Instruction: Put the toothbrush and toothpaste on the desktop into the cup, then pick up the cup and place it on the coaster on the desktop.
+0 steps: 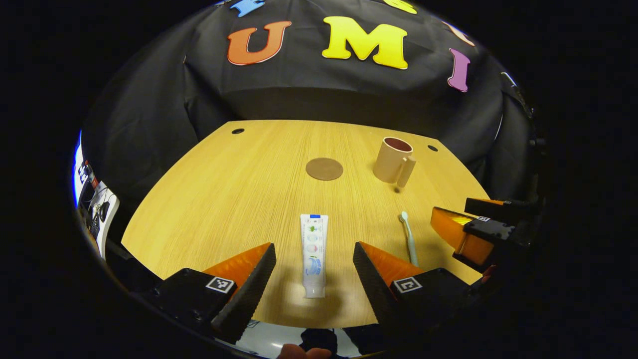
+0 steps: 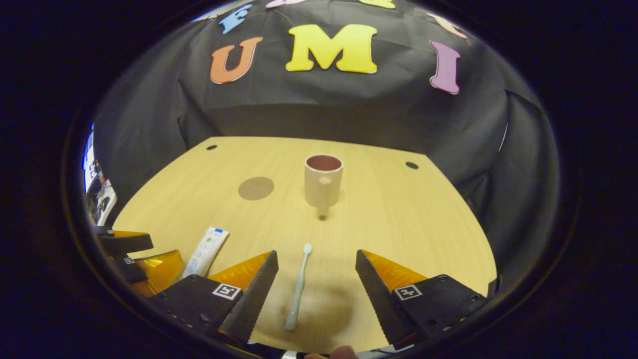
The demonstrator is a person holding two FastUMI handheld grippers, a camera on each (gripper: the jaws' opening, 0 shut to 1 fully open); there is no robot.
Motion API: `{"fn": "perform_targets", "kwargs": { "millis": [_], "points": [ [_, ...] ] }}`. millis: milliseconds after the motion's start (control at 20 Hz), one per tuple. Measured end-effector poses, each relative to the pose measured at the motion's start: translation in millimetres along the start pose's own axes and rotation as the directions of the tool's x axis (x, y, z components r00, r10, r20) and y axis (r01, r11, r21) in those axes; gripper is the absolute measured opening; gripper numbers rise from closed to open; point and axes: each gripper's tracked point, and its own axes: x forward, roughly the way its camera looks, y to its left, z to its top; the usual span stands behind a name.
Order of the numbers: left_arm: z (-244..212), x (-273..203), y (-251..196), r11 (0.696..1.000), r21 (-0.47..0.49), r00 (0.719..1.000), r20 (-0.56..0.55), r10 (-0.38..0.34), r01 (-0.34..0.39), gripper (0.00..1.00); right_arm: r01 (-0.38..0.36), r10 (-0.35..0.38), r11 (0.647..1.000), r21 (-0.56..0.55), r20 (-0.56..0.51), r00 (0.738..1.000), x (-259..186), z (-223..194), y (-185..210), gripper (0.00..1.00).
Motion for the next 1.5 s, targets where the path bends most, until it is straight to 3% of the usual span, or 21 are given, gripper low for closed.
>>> {"fn": "perform_targets", "kwargs": {
  "millis": [400, 950, 1050, 1100, 1150, 1200, 1350, 1400, 1500],
  "points": [
    [-26, 13, 1, 1.0, 0.022, 0.997, -0.071, 0.002, -0.001, 1.0, -0.003, 0.007, 1.0, 0.026, -0.18, 0.984, 32, -42, 8, 0.95],
    [-42, 33, 7, 1.0, 0.021, 0.992, -0.127, -0.002, 0.004, 1.0, 0.016, -0.01, 1.0, 0.023, -0.235, 0.972, 59, -48, 19, 0.92],
    [-45, 35, 9, 1.0, 0.019, 0.99, -0.139, -0.001, 0.003, 0.99, 0.014, -0.008, 1.0, 0.022, -0.254, 0.967, 62, -51, 22, 0.8],
    [-46, 36, 10, 1.0, 0.018, 0.99, -0.143, 0.002, 0.0, 0.99, 0.01, -0.004, 1.0, 0.023, -0.266, 0.964, 64, -53, 23, 0.68],
    [-46, 37, 12, 1.0, 0.015, 0.989, -0.147, 0.004, -0.002, 0.99, 0.012, -0.005, 1.0, 0.024, -0.28, 0.96, 65, -56, 23, 0.67],
    [-46, 38, 13, 1.0, 0.01, 0.989, -0.149, 0.003, -0.002, 0.99, 0.007, 0.006, 0.999, 0.043, -0.288, 0.958, 65, -55, 25, 0.54],
    [-44, 40, 13, 1.0, 0.006, 0.989, -0.145, -0.001, 0.001, 0.99, 0.003, 0.027, 0.995, 0.095, -0.312, 0.95, 67, -56, 29, 0.38],
    [-43, 42, 12, 1.0, 0.005, 0.989, -0.145, -0.003, 0.004, 1.0, 0.003, 0.029, 0.995, 0.098, -0.317, 0.948, 68, -55, 29, 0.26],
    [-43, 44, 12, 1.0, 0.004, 0.989, -0.147, -0.005, 0.006, 0.99, -0.003, 0.035, 0.995, 0.101, -0.319, 0.947, 69, -54, 31, 0.23]
  ]
}}
